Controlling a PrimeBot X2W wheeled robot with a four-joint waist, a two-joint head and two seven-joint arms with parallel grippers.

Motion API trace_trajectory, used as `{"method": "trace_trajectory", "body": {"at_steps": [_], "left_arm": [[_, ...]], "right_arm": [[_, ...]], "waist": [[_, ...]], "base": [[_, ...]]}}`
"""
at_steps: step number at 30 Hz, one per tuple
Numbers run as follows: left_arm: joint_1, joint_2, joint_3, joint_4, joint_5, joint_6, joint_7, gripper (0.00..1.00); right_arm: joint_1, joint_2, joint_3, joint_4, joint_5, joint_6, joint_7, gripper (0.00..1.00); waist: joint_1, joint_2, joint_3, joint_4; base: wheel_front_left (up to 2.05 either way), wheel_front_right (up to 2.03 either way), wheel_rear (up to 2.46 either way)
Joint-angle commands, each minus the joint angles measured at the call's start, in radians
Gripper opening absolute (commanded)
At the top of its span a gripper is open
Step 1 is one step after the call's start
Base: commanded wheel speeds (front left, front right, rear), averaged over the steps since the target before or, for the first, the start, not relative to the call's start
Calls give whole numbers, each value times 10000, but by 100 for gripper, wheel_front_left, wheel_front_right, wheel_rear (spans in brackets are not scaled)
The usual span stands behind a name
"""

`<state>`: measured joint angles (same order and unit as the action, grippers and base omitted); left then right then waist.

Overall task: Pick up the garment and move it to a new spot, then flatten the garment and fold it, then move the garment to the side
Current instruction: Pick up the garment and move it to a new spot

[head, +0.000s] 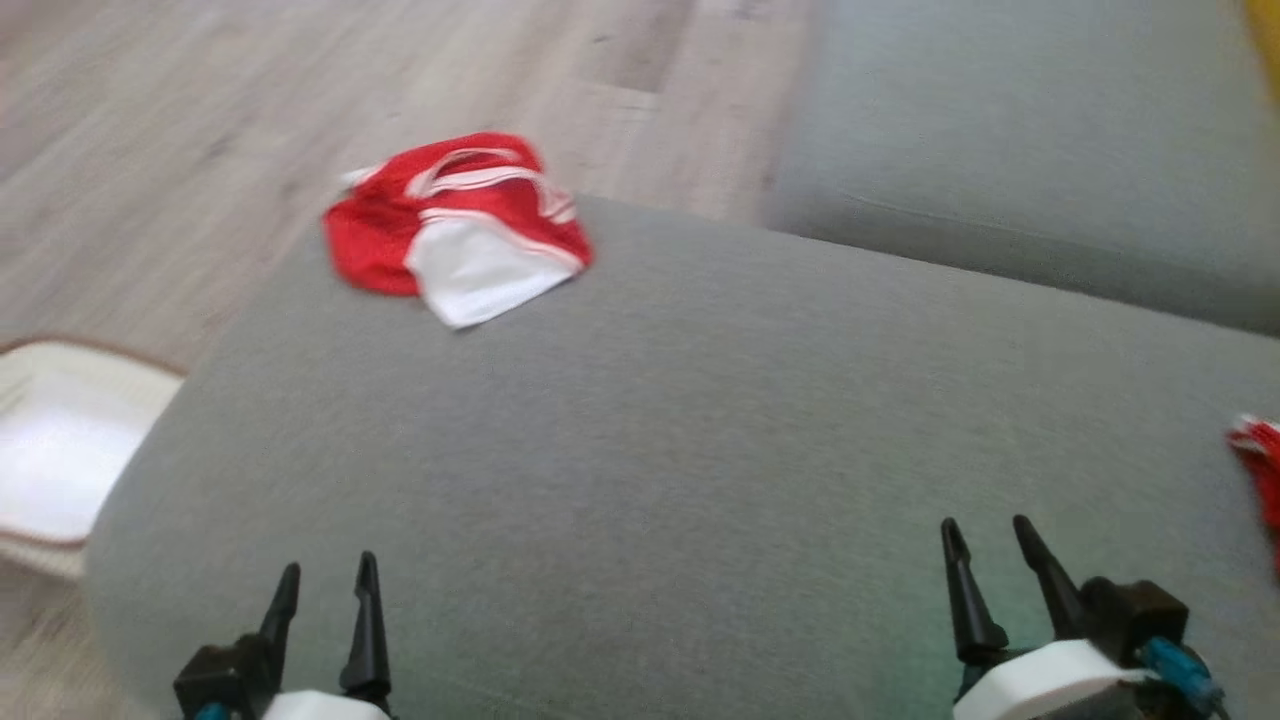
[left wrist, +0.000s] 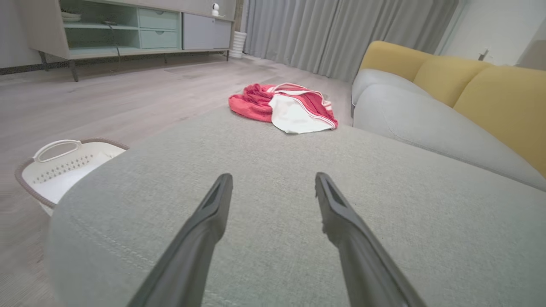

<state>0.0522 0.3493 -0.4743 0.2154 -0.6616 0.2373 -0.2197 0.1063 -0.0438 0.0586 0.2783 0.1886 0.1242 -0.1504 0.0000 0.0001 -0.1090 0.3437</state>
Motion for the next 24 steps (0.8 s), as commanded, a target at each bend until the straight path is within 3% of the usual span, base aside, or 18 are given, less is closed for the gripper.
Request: {"method": "trace_trajectory", "body": {"at_steps": [1,7,15,24], "left_arm": [[-579,270,511,-385,62,86,-36,100],[-249,335,946,-880,5,399,-210,100],[11,508,1240,-1252,31,475,-302,100],[-1246,1523,1387,-1942,227,45,451,100]], "right_arm": [[-717,-64,358,-243,70,65,-152,100],[-1313,-64,1036,8,49,65,-132,100],[-1693,-64,1555,350,130,65,-192,100],[-1330,-64,824,175,-208,65,-144,100]], "waist": [[0,-1,126,900],[0,-1,464,1186],[0,-1,579,1280],[0,-1,770,1391]], "base": [[0,0,0],[0,0,0],[0,0,0],[0,0,0]]}}
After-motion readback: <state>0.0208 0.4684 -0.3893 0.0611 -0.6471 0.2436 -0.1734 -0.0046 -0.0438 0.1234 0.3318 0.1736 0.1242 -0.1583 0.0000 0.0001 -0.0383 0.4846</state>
